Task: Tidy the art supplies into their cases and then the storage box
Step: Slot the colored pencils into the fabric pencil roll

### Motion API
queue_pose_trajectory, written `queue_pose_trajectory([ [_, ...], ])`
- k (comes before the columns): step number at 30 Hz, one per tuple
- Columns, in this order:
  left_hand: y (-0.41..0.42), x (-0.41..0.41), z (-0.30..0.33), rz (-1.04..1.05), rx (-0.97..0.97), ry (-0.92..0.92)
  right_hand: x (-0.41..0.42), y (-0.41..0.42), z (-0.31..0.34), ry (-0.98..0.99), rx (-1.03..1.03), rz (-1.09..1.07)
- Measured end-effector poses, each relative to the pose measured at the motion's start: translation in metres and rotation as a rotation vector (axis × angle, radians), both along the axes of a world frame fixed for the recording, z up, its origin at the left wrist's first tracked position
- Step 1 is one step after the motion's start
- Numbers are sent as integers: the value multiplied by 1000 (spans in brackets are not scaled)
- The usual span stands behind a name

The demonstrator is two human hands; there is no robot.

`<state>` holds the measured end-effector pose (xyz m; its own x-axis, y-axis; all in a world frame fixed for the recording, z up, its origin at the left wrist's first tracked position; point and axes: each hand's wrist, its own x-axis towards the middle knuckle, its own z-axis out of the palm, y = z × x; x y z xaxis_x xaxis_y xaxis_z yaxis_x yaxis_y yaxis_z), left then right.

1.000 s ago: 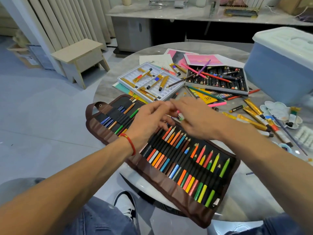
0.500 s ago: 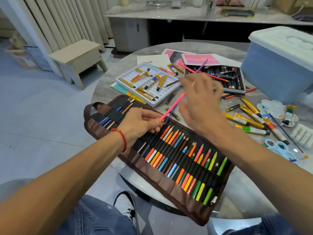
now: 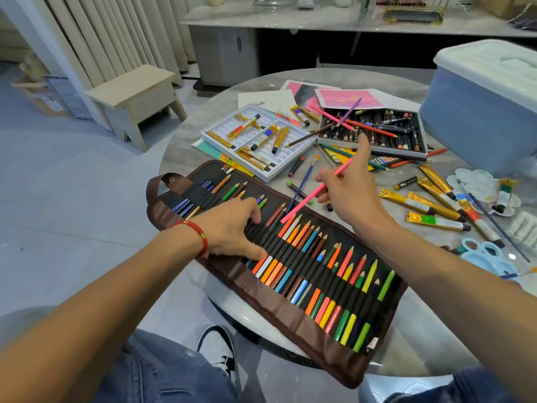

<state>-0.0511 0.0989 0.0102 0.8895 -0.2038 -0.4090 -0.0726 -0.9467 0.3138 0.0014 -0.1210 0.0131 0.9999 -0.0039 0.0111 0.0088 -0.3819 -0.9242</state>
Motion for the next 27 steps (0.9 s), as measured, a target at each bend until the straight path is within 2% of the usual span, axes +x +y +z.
queue_pose_trajectory([
  [3,-1,-3,-8,-73,77,-2,2,5,-8,9,-21,17],
  [7,0,2,-4,-80,48,18,5,9,-18,3,-72,19],
  [17,0,9,-7,-59,5,84,27,13,-38,238,-45,40],
  [24,1,9,-9,-66,-1,76,30,23,-44,151,-93,-47],
  [27,1,9,-9,-61,-7,66,35,26,-48,140,-193,-52],
])
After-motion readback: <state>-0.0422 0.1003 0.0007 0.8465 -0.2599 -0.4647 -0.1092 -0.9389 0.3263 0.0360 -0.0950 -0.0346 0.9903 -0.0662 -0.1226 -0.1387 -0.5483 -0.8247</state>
